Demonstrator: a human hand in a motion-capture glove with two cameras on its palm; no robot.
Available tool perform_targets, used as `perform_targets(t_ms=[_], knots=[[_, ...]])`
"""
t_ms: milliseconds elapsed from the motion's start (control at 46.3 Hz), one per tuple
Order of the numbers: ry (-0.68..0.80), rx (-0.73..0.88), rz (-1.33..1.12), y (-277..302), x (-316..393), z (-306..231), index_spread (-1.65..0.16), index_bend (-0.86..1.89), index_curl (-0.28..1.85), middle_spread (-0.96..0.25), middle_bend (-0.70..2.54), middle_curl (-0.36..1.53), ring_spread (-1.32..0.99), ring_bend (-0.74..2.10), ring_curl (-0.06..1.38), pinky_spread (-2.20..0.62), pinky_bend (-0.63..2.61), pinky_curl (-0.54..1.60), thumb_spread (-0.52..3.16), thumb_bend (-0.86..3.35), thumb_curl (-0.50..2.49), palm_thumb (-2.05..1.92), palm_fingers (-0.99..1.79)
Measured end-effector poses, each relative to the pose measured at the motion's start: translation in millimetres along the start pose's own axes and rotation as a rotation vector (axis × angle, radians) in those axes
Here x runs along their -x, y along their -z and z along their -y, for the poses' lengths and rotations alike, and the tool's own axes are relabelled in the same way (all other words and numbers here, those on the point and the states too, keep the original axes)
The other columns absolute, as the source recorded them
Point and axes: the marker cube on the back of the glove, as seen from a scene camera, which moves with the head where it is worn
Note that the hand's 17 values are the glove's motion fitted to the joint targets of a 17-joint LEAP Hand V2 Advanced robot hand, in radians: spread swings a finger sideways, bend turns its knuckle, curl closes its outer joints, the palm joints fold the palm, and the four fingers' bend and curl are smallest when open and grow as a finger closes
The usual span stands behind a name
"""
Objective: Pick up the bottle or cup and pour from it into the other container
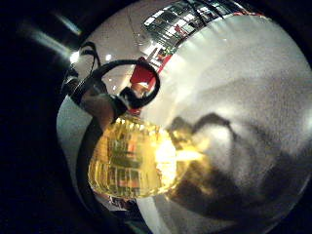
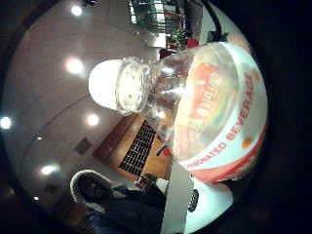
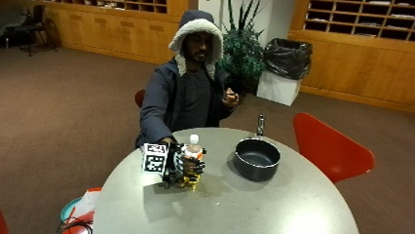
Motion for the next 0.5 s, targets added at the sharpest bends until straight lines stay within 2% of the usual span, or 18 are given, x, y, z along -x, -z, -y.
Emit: perform_targets(t_ms=[281,389,411,497], knots=[[0.105,0.037,-0.167,1.0,45.8,-5.5,-0.3,0.1,0.26,-0.24,0.36,0.37,-0.15,0.57,0.34,0.18,0.35,0.31,0.61,-0.02,0.43,1.01,1.1],[0.25,-0.144,-0.347,-12.1,82.7,17.7,-0.3,0.1,0.26,-0.25,0.36,0.38,-0.15,0.57,0.35,0.17,0.33,0.32,0.61,-0.03,0.44,1.01,1.1],[0.257,-0.138,-0.391,-15.1,89.0,17.3,-0.3,0.1,0.26,-0.25,0.36,0.38,-0.16,0.56,0.35,0.17,0.33,0.32,0.61,-0.03,0.44,1.01,1.1],[0.195,0.08,-0.604,-26.3,111.1,-3.1,-0.3,0.1,0.26,-0.25,0.36,0.39,-0.17,0.56,0.35,0.16,0.33,0.32,0.61,-0.03,0.44,1.01,1.1]])
